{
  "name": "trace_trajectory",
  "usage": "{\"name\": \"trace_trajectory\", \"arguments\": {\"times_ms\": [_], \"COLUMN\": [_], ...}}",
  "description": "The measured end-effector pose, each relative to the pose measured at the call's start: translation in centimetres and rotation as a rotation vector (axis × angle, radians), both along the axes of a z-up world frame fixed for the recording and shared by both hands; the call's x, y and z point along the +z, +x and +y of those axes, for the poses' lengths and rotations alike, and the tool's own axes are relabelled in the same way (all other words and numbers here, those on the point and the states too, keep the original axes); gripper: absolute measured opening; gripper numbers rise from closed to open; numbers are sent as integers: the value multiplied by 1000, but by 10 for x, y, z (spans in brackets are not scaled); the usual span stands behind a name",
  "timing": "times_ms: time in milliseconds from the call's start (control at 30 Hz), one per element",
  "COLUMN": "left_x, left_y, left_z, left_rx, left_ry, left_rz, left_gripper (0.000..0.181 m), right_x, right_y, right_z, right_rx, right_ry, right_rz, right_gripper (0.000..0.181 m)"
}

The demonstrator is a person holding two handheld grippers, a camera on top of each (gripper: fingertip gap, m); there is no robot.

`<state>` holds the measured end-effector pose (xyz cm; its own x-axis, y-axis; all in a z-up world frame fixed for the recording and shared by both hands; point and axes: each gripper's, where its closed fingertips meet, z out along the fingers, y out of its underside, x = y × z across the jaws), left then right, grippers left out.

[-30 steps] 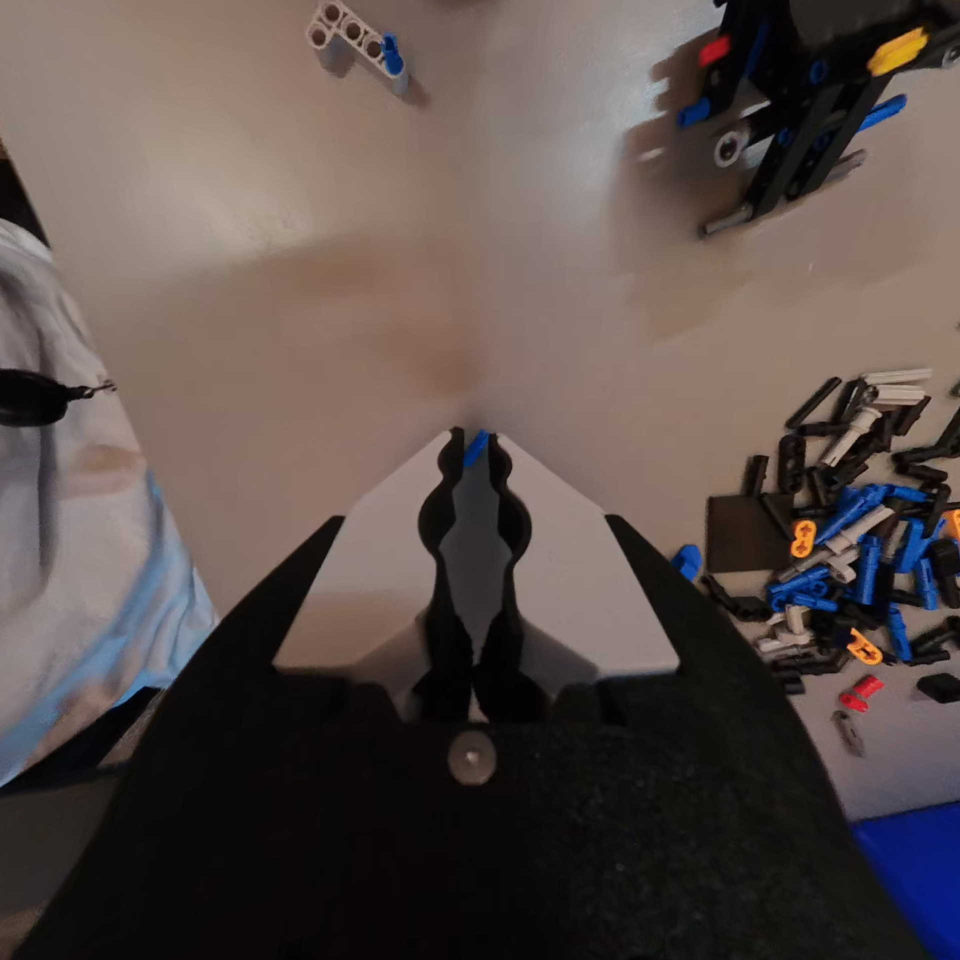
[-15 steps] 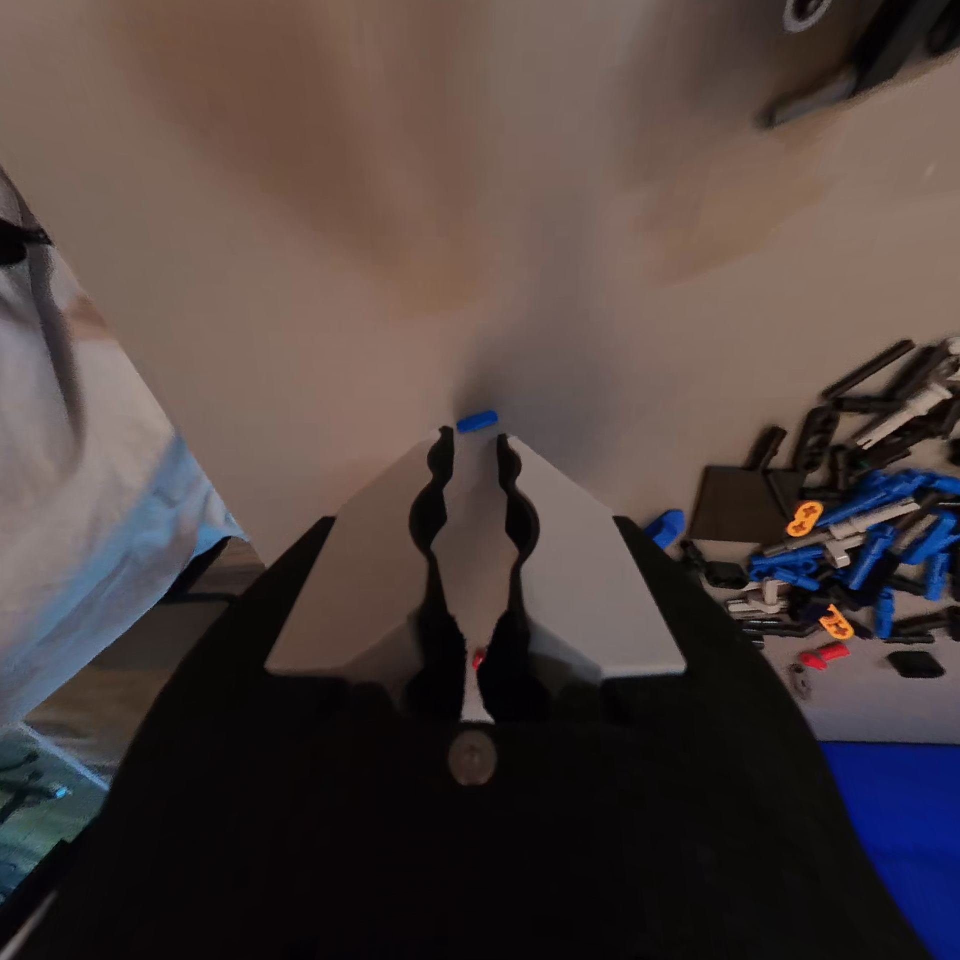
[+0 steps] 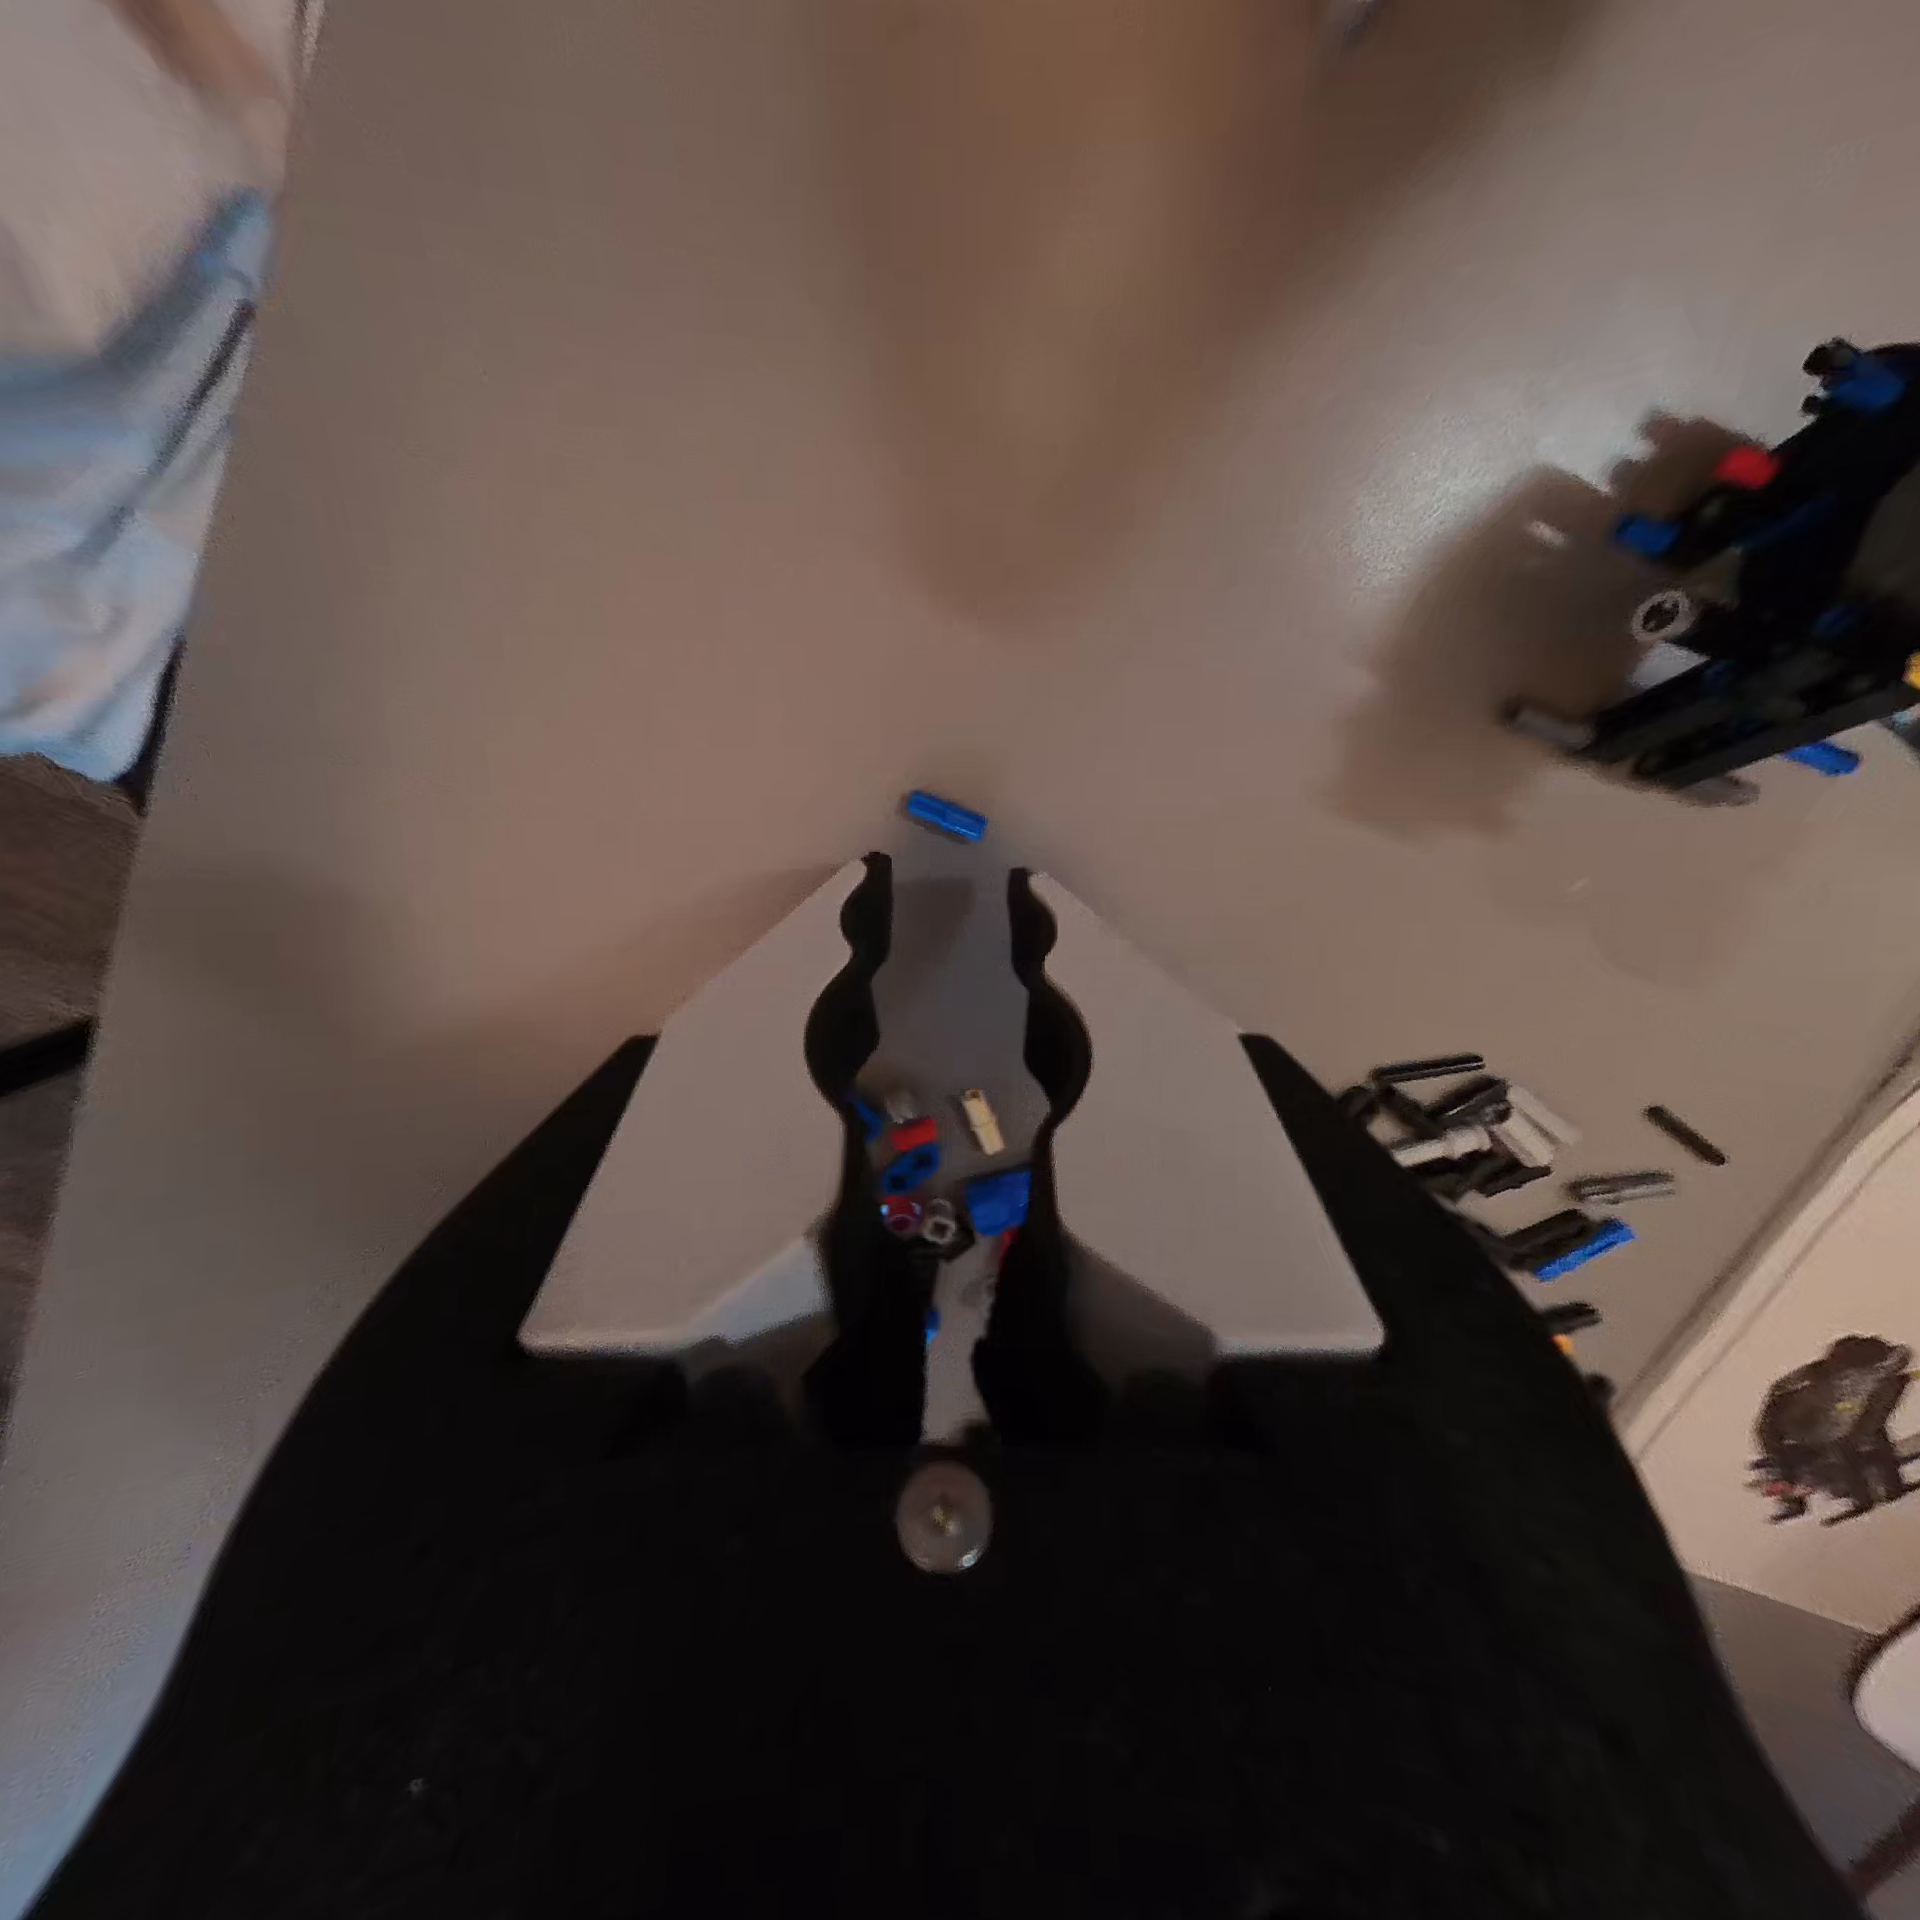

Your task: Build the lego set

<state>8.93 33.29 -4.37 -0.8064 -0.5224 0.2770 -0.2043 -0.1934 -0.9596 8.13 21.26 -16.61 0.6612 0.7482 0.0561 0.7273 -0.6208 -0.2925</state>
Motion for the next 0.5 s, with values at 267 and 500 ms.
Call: {"name": "trace_trajectory", "arguments": {"times_ms": [267, 500], "left_x": [-4, -3], "left_y": [1, 0], "left_z": [-1, 0], "left_rx": [-19, -30], "left_ry": [-6, -13], "left_rz": [17, 19], "left_gripper": [6, 6], "right_x": [-9, -11], "right_y": [0, -16], "right_z": [13, 11], "right_rx": [205, 245], "right_ry": [26, 10], "right_rz": [-14, 70], "right_gripper": [21, 17]}}
